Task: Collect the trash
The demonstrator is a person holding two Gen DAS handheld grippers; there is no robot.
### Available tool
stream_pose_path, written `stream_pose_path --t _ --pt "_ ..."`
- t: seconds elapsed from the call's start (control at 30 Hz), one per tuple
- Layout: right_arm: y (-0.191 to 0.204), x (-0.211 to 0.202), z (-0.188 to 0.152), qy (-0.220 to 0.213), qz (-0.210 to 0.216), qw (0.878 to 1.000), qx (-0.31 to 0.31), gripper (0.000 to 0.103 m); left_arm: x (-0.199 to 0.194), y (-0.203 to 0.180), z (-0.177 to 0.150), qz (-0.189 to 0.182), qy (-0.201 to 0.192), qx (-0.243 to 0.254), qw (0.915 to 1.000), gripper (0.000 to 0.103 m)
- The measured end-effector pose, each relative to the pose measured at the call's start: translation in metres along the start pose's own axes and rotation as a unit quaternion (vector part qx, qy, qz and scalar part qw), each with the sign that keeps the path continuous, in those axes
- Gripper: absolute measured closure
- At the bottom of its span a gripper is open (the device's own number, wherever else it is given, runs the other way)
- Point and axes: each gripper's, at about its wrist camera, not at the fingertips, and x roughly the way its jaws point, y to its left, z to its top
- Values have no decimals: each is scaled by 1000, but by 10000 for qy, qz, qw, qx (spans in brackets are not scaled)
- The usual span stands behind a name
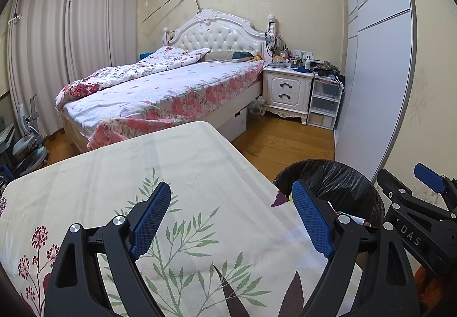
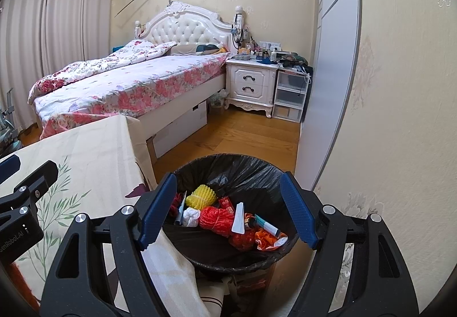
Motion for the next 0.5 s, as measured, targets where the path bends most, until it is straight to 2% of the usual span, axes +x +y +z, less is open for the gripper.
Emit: stream_pose_path --t 0.5 --pt "1 0 -1 -4 -2 10000 -3 30 0 0 0 -2 -4 -6 10000 19"
